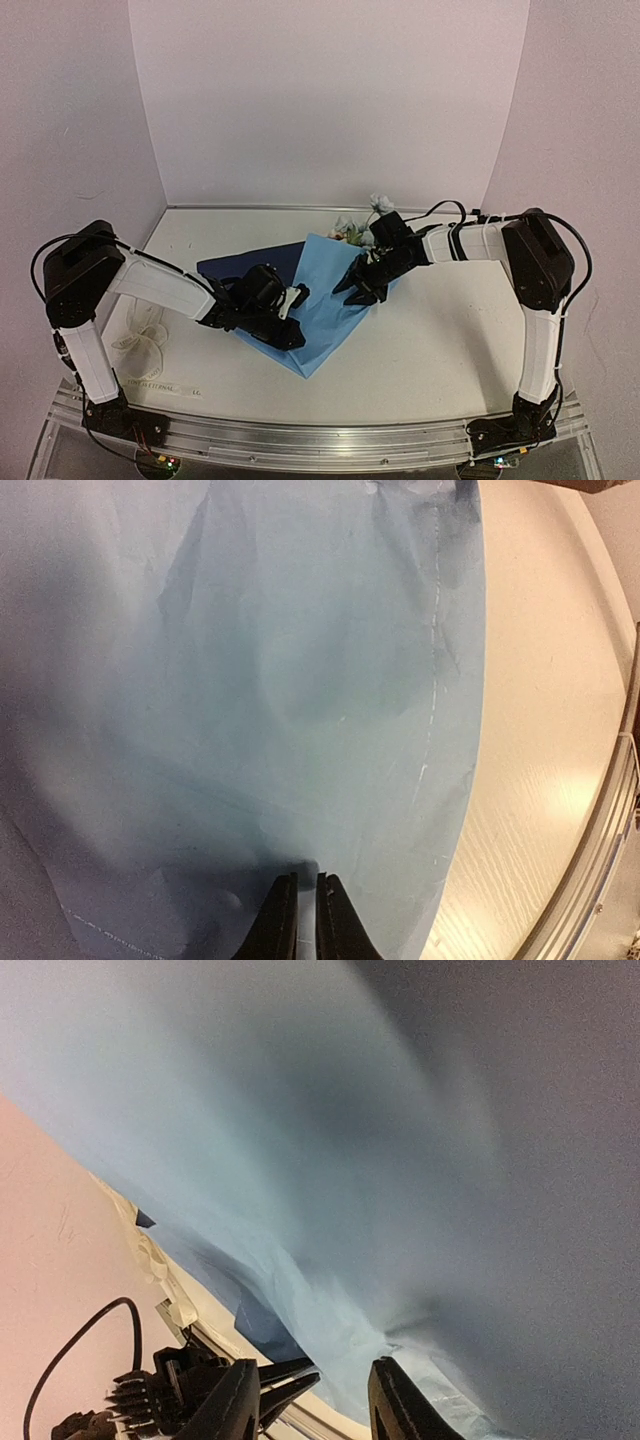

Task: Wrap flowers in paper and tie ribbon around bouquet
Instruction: Press the fold line of the 2/3-folded wrapping paper.

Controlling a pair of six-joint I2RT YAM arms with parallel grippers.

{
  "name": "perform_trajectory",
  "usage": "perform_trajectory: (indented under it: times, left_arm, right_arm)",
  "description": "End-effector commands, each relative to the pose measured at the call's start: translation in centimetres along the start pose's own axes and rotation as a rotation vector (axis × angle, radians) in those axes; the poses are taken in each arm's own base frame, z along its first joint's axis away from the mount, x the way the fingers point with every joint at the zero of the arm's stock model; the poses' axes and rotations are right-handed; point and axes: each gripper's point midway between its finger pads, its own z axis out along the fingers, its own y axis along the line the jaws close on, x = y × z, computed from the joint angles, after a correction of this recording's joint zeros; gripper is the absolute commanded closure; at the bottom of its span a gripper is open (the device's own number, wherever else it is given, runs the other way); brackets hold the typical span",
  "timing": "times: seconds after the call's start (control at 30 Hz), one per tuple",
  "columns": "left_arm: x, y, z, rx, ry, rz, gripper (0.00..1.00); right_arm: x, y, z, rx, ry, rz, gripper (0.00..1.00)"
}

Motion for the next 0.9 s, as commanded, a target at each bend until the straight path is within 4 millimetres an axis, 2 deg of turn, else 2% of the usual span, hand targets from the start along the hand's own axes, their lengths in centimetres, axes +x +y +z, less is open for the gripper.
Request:
perform_trajectory:
  times: [0.0, 0.13, 0.27, 0.43, 0.6, 0.87]
  left_arm:
    - [0.1, 0.6, 0.4, -0.008, -0.020, -0.031, 0.93]
    - [0.7, 1.0, 0.5, -0.018, -0.008, -0.039, 0.94]
    - [0.9, 1.1, 0.4, -0.024, -0.006, -0.042, 0.94]
    - [1.0, 1.2, 0.3, -0.028, -0.006, -0.044, 0.94]
    - [1.1, 1.3, 0.3, -0.029, 0.000, -0.043, 0.94]
    - [1.0, 1.4, 0.6, -0.035, 0.010, -0.036, 0.95]
  right_arm:
    - [1.7, 1.9, -2.1, -0.040, 0.004, -0.057, 0.61]
    - [1.7, 0.3, -3.2, -0.002, -0.032, -0.078, 0.58]
    - [-1.1, -0.5, -6.4, -0.018, -0.099, -0.048, 0.58]
    - [-3.4, -3.5, -9.4, 0.050, -0.148, -0.042, 0.56]
    - [-6.2, -6.4, -10.8, 0.086, -0.206, -0.015, 0.53]
    - [-9.0, -6.9, -10.6, 0.119, -0.294, -0.153, 0.53]
